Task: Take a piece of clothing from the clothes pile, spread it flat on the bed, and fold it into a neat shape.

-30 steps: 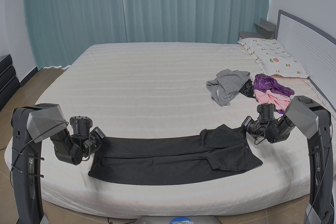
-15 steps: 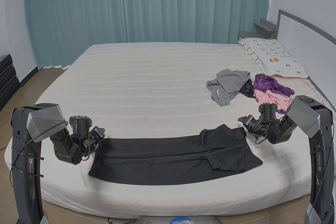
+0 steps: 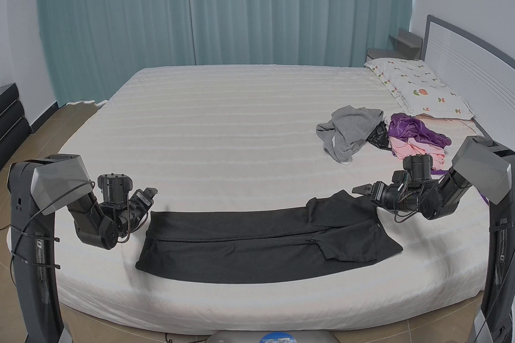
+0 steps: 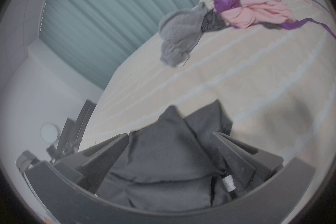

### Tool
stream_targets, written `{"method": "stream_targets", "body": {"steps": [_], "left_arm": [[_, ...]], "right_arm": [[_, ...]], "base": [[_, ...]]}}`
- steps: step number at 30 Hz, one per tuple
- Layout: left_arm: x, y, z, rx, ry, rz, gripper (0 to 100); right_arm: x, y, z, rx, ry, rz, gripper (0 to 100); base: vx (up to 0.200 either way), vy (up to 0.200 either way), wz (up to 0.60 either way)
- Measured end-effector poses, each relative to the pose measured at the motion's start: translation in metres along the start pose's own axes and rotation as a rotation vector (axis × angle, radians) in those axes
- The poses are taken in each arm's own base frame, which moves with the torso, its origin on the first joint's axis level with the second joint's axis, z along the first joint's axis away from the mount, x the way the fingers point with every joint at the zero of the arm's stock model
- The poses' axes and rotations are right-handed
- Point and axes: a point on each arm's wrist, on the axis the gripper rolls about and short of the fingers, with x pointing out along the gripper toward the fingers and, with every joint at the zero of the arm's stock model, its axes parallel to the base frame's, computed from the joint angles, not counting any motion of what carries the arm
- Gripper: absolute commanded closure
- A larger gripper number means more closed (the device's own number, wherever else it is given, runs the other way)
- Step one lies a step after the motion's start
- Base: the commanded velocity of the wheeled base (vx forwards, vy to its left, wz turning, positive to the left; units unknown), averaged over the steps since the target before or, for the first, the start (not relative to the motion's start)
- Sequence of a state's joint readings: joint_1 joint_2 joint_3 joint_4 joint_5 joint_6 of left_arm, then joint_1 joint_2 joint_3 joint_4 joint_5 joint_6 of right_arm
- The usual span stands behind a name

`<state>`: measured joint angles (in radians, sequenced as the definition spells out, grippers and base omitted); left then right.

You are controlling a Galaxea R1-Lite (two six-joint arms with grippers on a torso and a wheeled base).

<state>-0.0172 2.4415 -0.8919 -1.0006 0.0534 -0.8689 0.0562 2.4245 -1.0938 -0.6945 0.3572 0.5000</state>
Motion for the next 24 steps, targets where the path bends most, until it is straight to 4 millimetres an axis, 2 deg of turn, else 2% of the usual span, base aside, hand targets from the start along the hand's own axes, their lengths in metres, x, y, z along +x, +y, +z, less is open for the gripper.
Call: {"method": "stream_targets", "body": {"steps": [5, 17, 18, 24], "left_arm": [[-0.004, 0.002, 0.003, -0.01, 0.01, -0.004, 0], [-0.005, 0.001, 0.003, -0.01, 0.014, -0.008, 0], [-0.005, 0.001, 0.003, -0.009, 0.015, -0.008, 0], [-0.005, 0.001, 0.002, -0.008, 0.016, -0.01, 0]], "right_arm": [[0.001, 0.006, -0.003, -0.049, 0.087, 0.05, 0], [0.023, 0.004, 0.0, -0.109, 0.098, 0.057, 0], [0.025, 0.004, 0.0, -0.11, 0.098, 0.057, 100], [0.03, -0.003, -0.005, -0.134, 0.112, 0.047, 100]], "base": [[0.0, 0.0, 0.0], [0.0, 0.0, 0.0], [0.0, 0.0, 0.0], [0.0, 0.0, 0.0]]}}
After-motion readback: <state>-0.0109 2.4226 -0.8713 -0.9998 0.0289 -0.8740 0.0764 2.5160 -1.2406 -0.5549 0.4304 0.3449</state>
